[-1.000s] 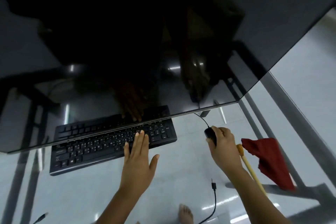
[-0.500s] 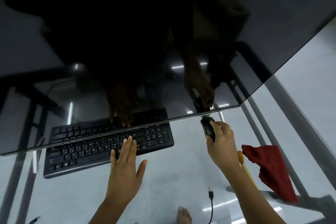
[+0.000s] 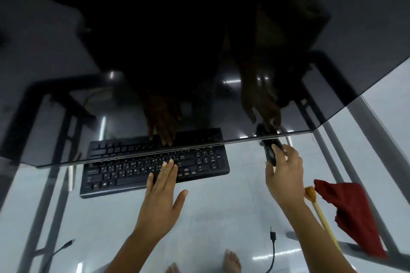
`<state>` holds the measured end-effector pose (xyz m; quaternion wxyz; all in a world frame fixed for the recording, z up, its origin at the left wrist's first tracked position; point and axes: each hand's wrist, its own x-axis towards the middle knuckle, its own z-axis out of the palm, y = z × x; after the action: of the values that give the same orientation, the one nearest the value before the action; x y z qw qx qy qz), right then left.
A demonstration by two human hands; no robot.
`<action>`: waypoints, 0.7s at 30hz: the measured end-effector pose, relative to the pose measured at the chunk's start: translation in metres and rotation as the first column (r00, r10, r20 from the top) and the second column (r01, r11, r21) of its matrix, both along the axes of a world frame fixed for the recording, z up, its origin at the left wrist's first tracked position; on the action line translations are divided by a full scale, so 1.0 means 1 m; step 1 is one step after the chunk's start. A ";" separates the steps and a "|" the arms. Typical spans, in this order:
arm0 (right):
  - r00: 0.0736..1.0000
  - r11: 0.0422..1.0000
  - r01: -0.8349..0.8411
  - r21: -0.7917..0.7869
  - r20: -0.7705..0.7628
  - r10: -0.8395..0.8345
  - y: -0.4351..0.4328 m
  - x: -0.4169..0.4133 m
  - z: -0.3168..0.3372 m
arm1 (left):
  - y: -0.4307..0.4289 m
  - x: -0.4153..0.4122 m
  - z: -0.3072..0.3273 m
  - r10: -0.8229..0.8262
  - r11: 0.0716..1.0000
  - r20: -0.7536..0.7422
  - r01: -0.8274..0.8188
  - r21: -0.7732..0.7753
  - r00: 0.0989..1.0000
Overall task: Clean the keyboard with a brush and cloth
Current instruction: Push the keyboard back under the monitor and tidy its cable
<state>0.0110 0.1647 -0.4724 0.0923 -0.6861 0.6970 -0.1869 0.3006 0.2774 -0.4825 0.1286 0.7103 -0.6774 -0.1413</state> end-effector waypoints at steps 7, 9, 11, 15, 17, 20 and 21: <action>0.946 0.946 -0.323 0.012 0.030 0.323 0.057 0.084 -0.007 | 0.043 0.074 0.016 0.280 0.959 -0.003 -0.280 -0.041 0.960; 0.910 0.910 -0.414 0.031 0.041 0.413 0.068 0.117 -0.004 | 0.062 0.099 0.021 0.337 0.941 0.039 -0.335 -0.033 0.941; 0.880 0.880 -0.474 0.030 0.057 0.472 0.075 0.148 0.001 | 0.081 0.121 0.025 0.400 0.916 0.060 -0.401 -0.001 0.914; 0.834 0.835 -0.549 0.023 0.083 0.546 0.088 0.199 0.011 | 0.121 0.153 0.025 0.475 0.871 0.078 -0.481 0.097 0.877; 0.818 0.819 -0.573 0.022 0.081 0.570 0.094 0.218 0.014 | 0.135 0.162 0.024 0.499 0.851 0.102 -0.509 0.132 0.861; 0.789 0.790 -0.613 0.027 0.076 0.610 0.106 0.237 0.016 | 0.148 0.171 0.020 0.477 0.863 0.100 -0.487 0.134 0.873; 0.781 0.782 -0.623 0.029 0.069 0.620 0.110 0.241 0.017 | 0.150 0.173 0.021 0.450 0.874 0.106 -0.462 0.148 0.886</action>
<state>0.2522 0.2750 -0.4556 0.1852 -0.8695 0.4335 -0.1475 0.4739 0.4275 -0.4617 0.0745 0.8627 -0.4804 -0.1395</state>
